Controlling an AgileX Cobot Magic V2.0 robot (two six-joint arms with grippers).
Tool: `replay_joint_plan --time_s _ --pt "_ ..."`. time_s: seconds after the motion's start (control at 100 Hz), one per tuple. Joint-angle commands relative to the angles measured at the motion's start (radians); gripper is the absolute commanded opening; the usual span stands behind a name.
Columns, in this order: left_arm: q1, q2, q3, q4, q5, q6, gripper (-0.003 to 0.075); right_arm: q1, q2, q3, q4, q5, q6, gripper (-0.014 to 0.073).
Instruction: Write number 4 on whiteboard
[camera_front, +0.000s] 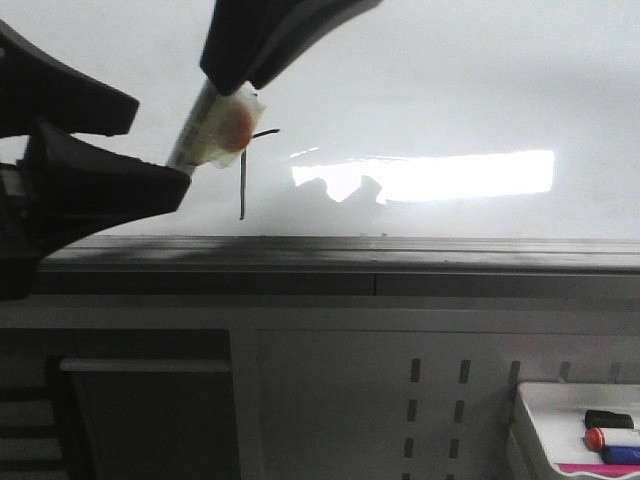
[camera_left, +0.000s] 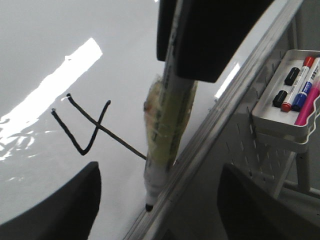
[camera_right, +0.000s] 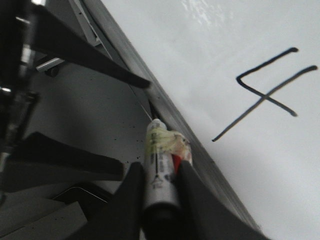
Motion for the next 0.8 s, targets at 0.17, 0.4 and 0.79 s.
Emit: replay_joint_plan --time_s 0.17,0.4,0.79 --pt "-0.004 0.052 -0.042 -0.038 -0.168 -0.012 0.032 0.03 -0.041 -0.055 0.001 -0.001 -0.013 -0.0066" --pt "-0.004 0.052 -0.042 -0.038 -0.168 -0.017 -0.002 0.03 -0.041 -0.055 0.001 -0.001 -0.013 -0.0062" --pt "0.003 0.061 -0.124 -0.716 0.173 -0.063 -0.002 -0.022 -0.08 -0.078 -0.017 -0.016 -0.013 0.0631"
